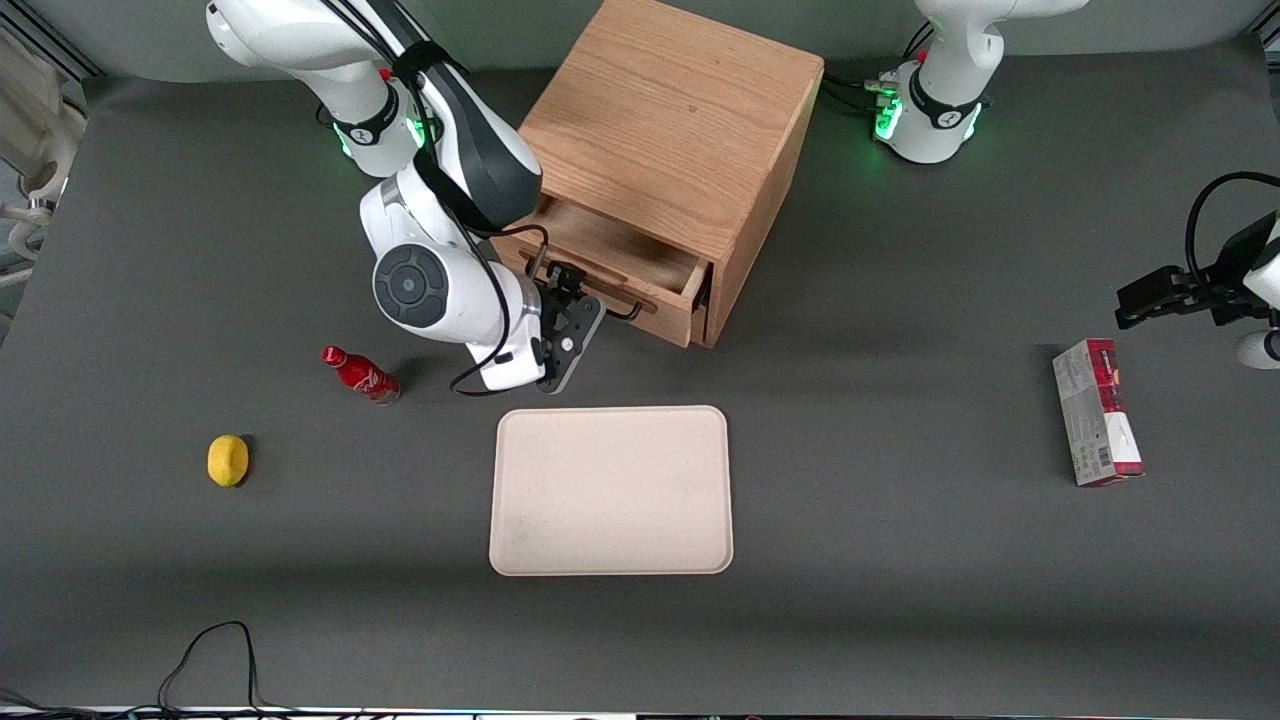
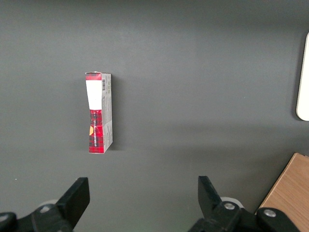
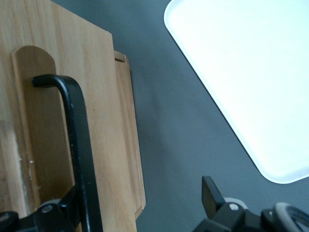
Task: Open upper drawer
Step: 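Pull the upper drawer outward from the cabinet with the right gripper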
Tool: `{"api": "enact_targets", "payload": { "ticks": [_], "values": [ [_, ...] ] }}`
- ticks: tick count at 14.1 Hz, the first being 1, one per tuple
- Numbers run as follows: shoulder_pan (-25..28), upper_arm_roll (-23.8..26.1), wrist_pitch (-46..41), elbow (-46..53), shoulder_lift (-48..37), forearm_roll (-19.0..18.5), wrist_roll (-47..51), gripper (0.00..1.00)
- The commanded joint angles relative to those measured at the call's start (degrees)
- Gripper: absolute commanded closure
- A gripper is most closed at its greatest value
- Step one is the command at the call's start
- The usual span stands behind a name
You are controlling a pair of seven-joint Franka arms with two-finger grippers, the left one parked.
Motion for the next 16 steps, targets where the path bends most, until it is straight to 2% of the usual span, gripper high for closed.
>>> {"api": "enact_targets", "payload": {
  "ticks": [1, 16],
  "values": [
    [-0.7, 0.0, 0.4, 3.0, 2.5, -1.1, -2.0, 0.00],
    [-3.4, -0.1, 0.4, 7.9, 5.3, -2.4, -2.0, 0.00]
  ]
}}
